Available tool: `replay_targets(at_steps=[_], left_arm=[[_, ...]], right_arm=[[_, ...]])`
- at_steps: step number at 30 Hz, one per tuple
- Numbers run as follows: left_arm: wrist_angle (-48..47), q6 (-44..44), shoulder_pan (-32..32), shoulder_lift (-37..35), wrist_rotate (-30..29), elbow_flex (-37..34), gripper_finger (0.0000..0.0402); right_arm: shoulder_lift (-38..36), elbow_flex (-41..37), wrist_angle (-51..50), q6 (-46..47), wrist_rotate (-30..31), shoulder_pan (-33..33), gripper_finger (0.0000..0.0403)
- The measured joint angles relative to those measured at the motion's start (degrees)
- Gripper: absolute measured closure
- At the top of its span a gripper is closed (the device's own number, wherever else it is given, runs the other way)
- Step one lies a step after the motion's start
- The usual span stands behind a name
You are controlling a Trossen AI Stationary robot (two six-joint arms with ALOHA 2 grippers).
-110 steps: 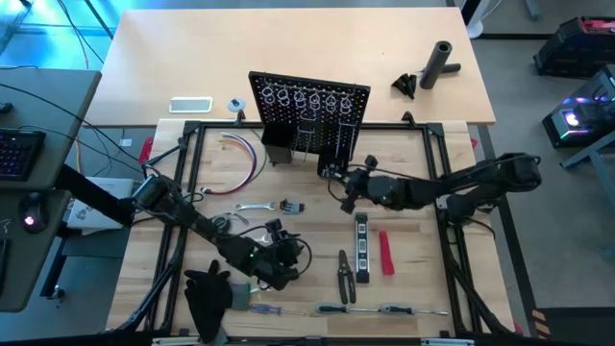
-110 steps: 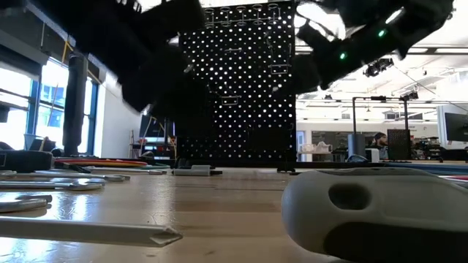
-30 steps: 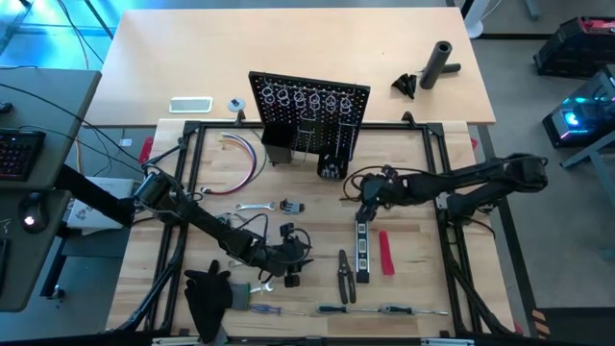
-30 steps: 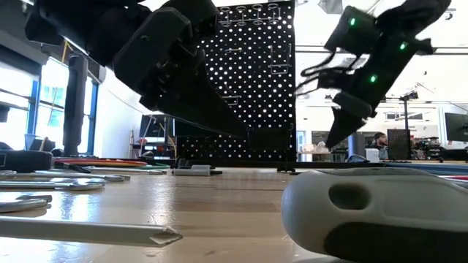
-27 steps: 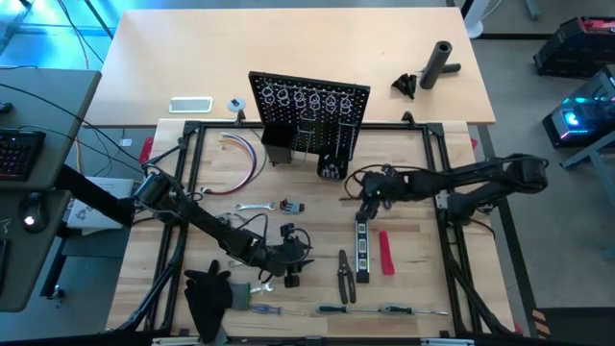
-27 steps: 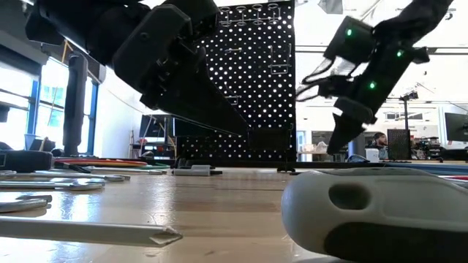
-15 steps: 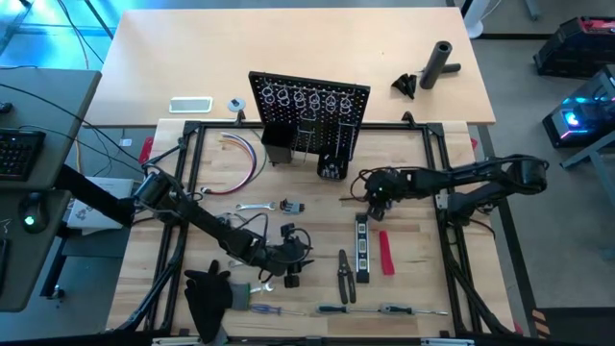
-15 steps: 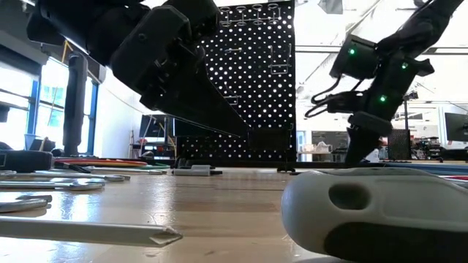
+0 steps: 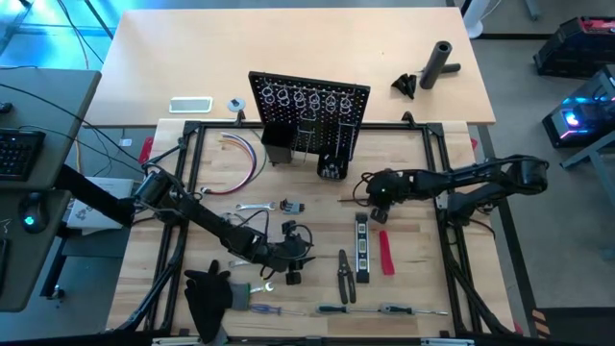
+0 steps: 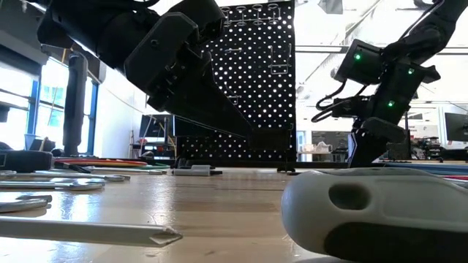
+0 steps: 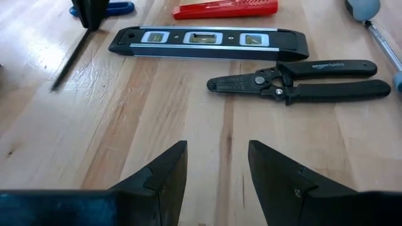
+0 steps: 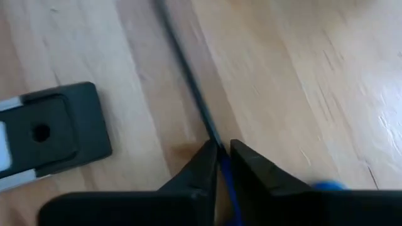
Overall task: Hang tools onto peg board
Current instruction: Hang the blue pick tool on the black pegboard
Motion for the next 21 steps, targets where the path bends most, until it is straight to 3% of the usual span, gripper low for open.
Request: replay_targets(at_steps=[4,21], left_arm=[[0.0,0.0,0.0,0.0,0.0,0.0,0.0238],[0.0,1.4,4.1,0.0,0.0,0.0,0.0238]], right_arm=[[0.1,-0.1,2.3,-1.5,-2.5,1.0,0.0398],[0.1,-0.1,7.2,-5.5,-0.2,6.8,0.0402]])
